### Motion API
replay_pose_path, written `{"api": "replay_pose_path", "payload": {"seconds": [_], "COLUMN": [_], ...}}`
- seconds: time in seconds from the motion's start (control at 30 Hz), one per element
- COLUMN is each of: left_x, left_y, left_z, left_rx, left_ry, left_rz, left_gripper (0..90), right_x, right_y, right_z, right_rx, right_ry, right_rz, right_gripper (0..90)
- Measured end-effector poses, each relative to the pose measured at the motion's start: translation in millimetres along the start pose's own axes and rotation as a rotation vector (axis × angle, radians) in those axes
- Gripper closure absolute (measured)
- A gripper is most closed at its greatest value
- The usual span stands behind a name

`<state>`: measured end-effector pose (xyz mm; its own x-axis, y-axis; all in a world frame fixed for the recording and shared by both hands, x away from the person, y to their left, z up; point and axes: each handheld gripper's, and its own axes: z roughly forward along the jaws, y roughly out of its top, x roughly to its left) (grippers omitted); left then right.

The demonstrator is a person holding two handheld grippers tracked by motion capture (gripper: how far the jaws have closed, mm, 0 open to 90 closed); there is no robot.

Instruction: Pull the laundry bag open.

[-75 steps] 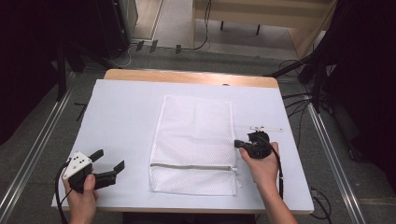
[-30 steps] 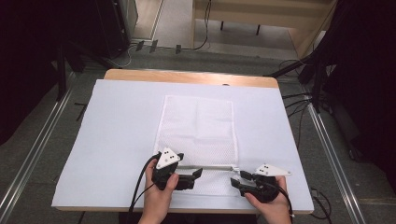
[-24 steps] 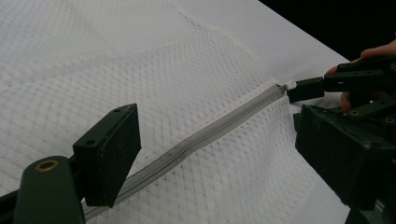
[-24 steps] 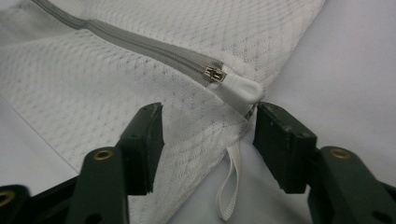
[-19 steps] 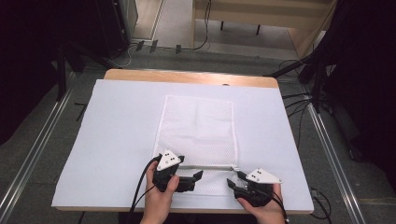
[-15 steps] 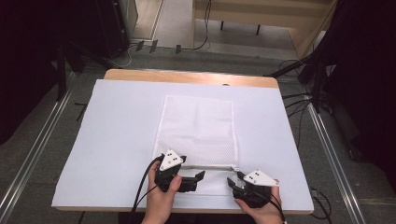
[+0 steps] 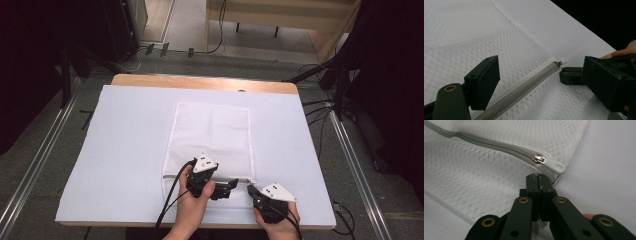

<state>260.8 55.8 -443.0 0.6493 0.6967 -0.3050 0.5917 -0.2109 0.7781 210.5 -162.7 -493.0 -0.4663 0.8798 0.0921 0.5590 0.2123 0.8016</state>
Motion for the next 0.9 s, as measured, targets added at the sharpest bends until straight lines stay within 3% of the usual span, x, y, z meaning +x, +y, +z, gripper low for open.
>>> {"api": "replay_pose_path", "payload": {"seconds": [0.1,0.13,0.2,0.27,0.37,0.57,0.77,0.8,0.9], "left_x": [-4.7,-6.9,-9.8,-13.5,-20.4,-33.7,-37.4,-36.8,-29.3], "left_y": [2.4,4.9,7.7,11.4,18.7,29.0,29.5,29.1,29.3], "left_z": [9.1,13.7,17.5,21.5,28.1,45.6,57.8,61.0,58.4], "left_rx": [0.022,0.027,0.035,0.038,0.043,0.091,0.129,0.147,0.143], "left_ry": [0.038,0.016,0.019,0.010,-0.008,0.039,0.050,0.073,0.021], "left_rz": [0.007,-0.009,-0.013,-0.011,-0.003,-0.005,0.010,0.006,-0.010], "left_gripper": [19.0,21.5,25.6,35.2,40.3,35.3,31.2,32.7,39.7], "right_x": [-2.5,-1.4,1.0,4.1,5.3,5.5,7.3,8.1,8.7], "right_y": [0.0,0.8,2.1,3.7,4.2,5.9,6.7,6.8,6.8], "right_z": [-1.2,-4.0,-7.0,-10.1,-10.7,-15.7,-16.5,-16.1,-16.4], "right_rx": [-0.015,-0.042,-0.063,-0.086,-0.091,-0.127,-0.143,-0.142,-0.142], "right_ry": [0.014,0.001,-0.012,-0.019,-0.007,0.000,0.003,0.003,0.005], "right_rz": [0.015,0.007,-0.007,-0.024,-0.027,-0.016,-0.024,-0.029,-0.034], "right_gripper": [90.0,90.0,90.0,90.0,90.0,90.0,90.0,90.0,90.0]}}
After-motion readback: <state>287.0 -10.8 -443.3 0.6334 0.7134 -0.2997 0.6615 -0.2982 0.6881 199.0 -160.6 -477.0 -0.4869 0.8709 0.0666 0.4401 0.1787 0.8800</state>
